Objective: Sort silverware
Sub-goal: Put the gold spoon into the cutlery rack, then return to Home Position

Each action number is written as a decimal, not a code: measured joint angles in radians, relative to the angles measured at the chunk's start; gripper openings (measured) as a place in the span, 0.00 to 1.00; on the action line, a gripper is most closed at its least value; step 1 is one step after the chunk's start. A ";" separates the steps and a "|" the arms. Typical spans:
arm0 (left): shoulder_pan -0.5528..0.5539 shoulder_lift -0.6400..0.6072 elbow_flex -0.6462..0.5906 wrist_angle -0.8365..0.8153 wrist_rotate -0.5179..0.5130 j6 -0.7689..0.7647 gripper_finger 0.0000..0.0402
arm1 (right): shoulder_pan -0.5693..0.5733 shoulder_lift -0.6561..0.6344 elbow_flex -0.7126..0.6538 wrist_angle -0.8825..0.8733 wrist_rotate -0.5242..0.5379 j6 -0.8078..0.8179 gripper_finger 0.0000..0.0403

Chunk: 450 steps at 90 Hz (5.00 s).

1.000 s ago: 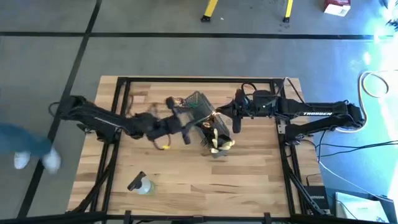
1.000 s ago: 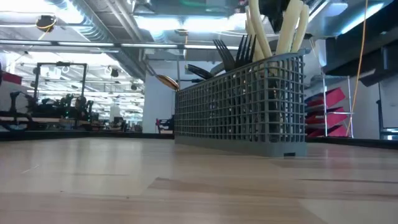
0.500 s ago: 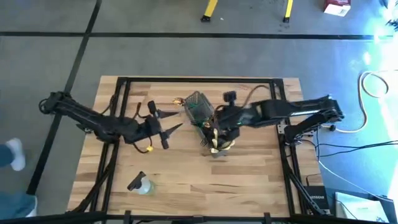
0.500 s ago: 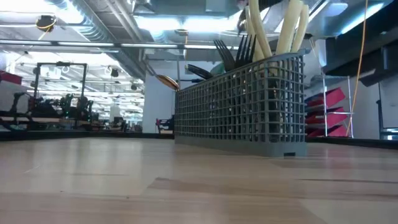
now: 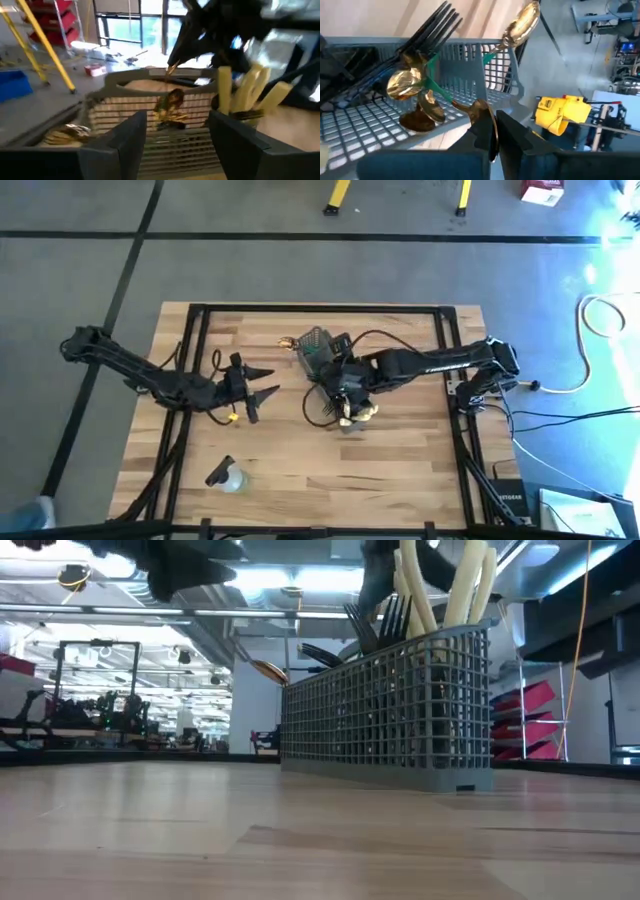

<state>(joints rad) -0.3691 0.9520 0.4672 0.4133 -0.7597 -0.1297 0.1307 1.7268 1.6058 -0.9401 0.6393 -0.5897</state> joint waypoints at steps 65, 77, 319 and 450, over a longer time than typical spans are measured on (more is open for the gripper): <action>0.000 -0.023 -0.126 0.078 0.040 -0.133 0.49 | 0.085 -0.045 0.177 -0.184 0.030 0.171 0.86; 0.000 -0.023 -0.126 0.077 0.049 -0.121 0.49 | 0.087 -0.128 0.195 -0.279 -0.021 0.308 0.85; 0.339 -0.710 -0.458 -0.346 0.240 -0.027 0.00 | -0.328 -1.692 -1.598 0.999 -0.993 0.663 0.00; 0.339 -0.710 -0.458 -0.349 0.240 -0.020 0.00 | -0.327 -1.685 -1.598 0.999 -0.988 0.663 0.00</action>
<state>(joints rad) -0.0300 0.2420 0.0093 0.0642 -0.5201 -0.1501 -0.1967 0.0414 0.0082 0.0586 -0.3489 0.0733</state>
